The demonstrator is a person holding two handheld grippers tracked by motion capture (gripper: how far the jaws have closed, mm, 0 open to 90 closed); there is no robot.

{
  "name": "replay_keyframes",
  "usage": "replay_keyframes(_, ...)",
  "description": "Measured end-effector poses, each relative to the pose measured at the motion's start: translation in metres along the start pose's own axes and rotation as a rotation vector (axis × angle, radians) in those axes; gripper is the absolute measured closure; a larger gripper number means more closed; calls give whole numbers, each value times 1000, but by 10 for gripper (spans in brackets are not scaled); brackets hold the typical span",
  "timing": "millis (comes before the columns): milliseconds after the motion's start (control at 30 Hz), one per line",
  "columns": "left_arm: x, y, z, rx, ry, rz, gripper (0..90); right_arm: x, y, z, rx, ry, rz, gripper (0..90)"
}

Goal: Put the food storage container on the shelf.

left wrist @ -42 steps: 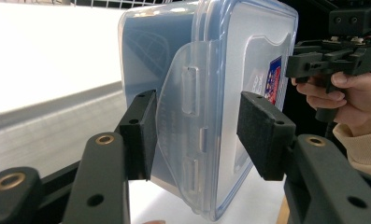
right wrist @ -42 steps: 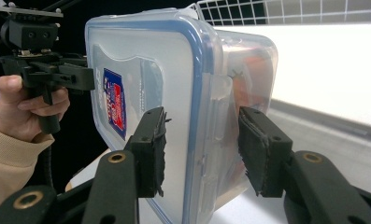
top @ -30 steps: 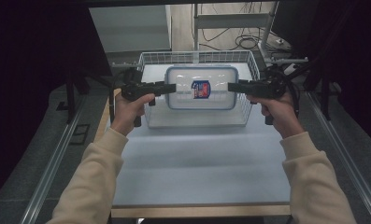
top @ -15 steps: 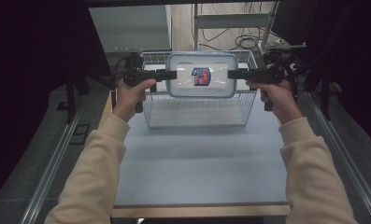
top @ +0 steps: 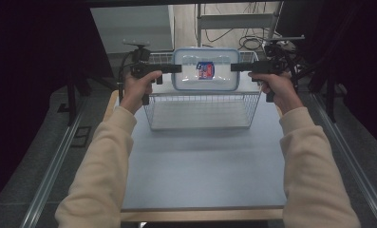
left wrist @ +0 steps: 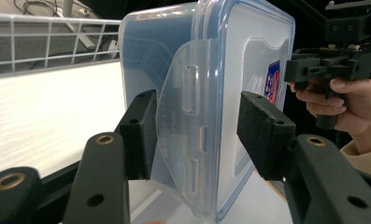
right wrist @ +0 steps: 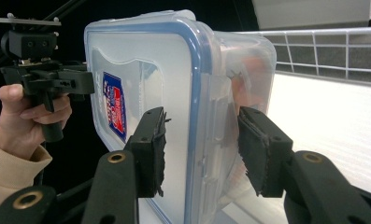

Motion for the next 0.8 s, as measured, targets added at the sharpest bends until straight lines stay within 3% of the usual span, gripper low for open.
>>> replay_keyframes(267, -7, -13, 5, 42, -17, -8, 492, -10, 13, 8, -42, 9, 0, 521)
replay_keyframes(400, -9, -17, 9, 83, -11, -19, 489, -13, 17, 13, -68, 8, 3, 513)
replay_keyframes(600, -14, -28, 14, 166, 7, -61, 486, -17, 24, 19, -140, -12, 13, 507)
replay_keyframes(800, -20, -37, 18, 224, 6, -97, 475, -21, 33, 21, -243, -18, 34, 498)
Point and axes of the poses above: each handheld gripper's, and its own axes: x roughly backward along the jaws, z roughly out of its top, y roughly to its right, the point moved 6 cm from there along -x, roughly forward along the jaws, and after that the axes turned 13 degrees about -y, right-handed, at the moved point
